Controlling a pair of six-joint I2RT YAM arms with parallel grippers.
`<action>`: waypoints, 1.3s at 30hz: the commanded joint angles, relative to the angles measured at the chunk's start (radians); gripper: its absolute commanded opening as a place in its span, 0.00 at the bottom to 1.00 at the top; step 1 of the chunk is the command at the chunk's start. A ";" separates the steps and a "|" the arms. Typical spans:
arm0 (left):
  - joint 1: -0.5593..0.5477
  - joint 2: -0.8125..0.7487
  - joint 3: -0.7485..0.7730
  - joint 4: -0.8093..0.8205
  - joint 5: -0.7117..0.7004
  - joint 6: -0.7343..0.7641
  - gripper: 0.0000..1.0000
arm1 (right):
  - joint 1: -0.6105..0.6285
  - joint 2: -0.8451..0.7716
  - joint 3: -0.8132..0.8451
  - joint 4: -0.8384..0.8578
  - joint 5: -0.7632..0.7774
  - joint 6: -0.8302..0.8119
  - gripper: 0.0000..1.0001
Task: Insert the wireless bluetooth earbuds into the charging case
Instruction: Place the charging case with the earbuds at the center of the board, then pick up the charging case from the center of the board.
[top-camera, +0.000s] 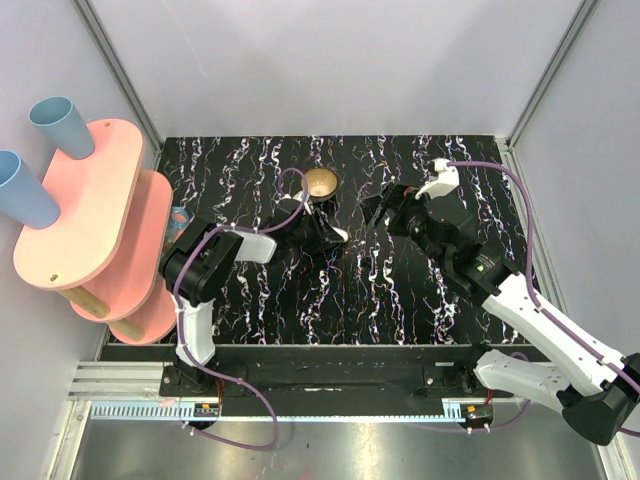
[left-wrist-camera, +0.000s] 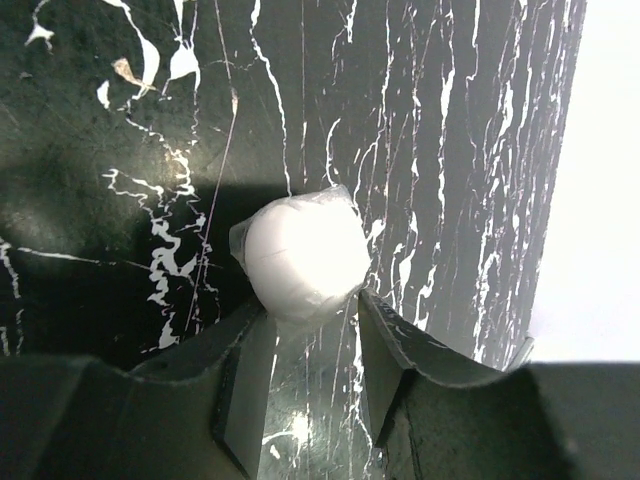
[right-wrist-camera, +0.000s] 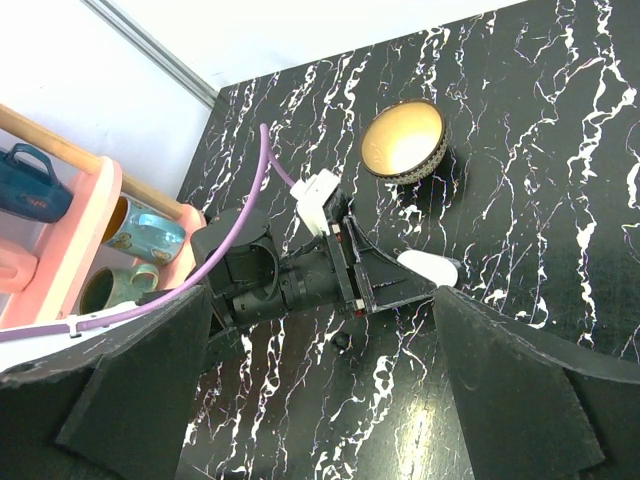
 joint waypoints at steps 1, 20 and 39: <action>0.010 -0.072 -0.005 -0.077 -0.049 0.067 0.43 | -0.008 0.004 0.000 0.013 -0.005 -0.003 1.00; 0.034 -0.450 -0.065 -0.411 -0.319 0.445 0.49 | -0.008 0.031 -0.006 0.025 -0.015 -0.008 1.00; 0.178 -0.217 0.238 -0.632 -0.452 0.582 0.57 | -0.008 0.016 -0.013 0.025 -0.017 -0.001 1.00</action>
